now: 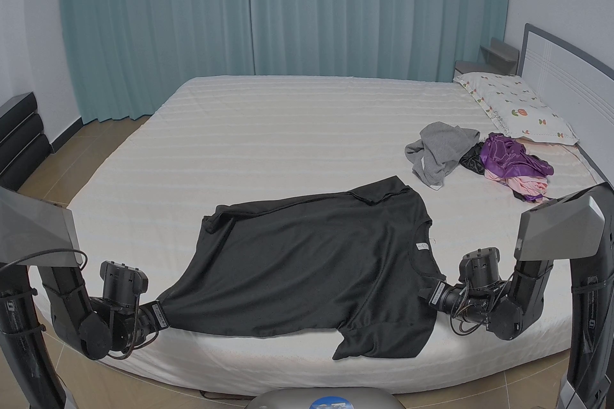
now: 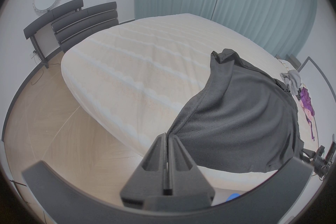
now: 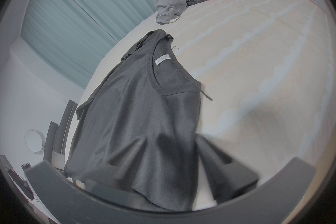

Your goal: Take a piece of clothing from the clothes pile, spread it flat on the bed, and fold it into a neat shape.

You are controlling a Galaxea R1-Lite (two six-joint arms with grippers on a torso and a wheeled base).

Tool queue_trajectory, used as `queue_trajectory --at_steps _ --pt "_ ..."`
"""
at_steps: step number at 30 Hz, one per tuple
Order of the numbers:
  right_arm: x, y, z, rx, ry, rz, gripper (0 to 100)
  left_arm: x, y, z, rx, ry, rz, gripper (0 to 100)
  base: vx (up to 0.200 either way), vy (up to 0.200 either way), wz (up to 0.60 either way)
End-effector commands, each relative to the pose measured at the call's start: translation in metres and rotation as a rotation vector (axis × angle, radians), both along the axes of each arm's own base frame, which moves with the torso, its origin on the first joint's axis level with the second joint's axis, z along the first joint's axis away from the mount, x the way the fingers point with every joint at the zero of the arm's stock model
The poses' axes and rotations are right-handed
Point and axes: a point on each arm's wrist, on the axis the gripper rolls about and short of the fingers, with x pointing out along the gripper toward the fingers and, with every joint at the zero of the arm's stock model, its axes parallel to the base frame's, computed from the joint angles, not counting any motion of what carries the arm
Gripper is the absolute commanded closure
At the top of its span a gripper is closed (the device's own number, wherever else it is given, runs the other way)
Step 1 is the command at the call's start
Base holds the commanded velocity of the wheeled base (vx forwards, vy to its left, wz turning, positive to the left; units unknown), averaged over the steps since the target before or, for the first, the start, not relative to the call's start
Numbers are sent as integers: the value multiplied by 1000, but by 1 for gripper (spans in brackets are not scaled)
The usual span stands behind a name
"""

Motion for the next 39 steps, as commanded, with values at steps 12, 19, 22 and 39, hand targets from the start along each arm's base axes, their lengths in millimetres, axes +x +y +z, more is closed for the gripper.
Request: queue_trajectory --at_steps 12,19,22,39 --pt "60 -12 29 41 -154 -77 100 28 -3 -16 -62 -43 91 100 0 0 0" --pt "93 -8 32 36 -140 -86 100 39 -5 -13 -113 -93 140 100 0 0 0" --pt "107 -8 28 28 -132 -88 100 39 -5 -13 -114 -95 141 100 0 0 0" --pt "112 -21 48 37 -143 0 0 39 -4 -13 -120 -96 140 100 0 0 0"
